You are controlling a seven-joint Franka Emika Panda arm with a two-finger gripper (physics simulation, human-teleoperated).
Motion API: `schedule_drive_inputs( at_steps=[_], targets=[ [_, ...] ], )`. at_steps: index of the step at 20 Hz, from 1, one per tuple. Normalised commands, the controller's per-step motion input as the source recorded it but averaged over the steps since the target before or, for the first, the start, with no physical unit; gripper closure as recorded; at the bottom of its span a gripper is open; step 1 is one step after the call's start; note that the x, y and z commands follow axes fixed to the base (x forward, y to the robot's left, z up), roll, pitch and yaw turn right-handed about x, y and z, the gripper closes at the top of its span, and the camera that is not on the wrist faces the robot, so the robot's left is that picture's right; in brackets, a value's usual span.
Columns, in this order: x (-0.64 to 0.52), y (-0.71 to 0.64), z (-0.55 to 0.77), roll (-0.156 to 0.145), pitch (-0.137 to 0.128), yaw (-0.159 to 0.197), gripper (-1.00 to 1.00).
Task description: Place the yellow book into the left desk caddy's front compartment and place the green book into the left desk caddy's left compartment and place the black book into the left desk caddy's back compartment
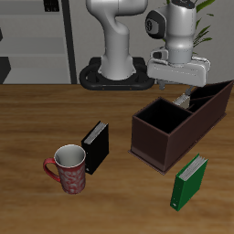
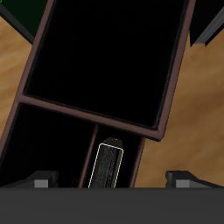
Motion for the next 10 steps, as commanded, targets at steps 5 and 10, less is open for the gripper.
schedule_drive_inputs(
  at_steps=[5, 10],
  targets=[
    [0.15, -0.26, 0.27, -0.003, -0.030, 0.044, -1.00],
    [0.16, -0.37, 0.32, -0.008, -0.021, 0.052, -1.00]
  ],
)
